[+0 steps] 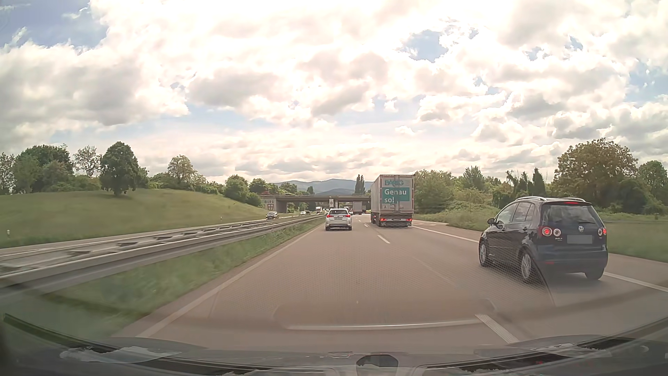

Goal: Follow the waypoints while adhering to traffic rules and regulations

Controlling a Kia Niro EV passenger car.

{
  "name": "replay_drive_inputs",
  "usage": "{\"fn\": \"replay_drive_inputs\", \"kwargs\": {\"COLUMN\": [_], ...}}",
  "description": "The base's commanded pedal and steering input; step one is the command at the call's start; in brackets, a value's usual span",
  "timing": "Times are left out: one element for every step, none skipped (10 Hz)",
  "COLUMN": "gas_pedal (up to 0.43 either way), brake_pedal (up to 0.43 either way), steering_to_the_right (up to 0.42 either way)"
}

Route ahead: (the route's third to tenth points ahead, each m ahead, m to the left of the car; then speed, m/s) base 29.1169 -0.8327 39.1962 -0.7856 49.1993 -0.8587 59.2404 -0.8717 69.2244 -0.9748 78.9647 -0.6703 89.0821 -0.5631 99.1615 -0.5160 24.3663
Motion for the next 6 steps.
{"fn": "replay_drive_inputs", "kwargs": {"gas_pedal": [0.157, 0.150, 0.138, 0.138, 0.138, 0.138], "brake_pedal": [0.000, 0.000, 0.000, 0.000, 0.000, 0.000], "steering_to_the_right": [-0.001, -0.001, -0.001, -0.001, -0.001, -0.001]}}
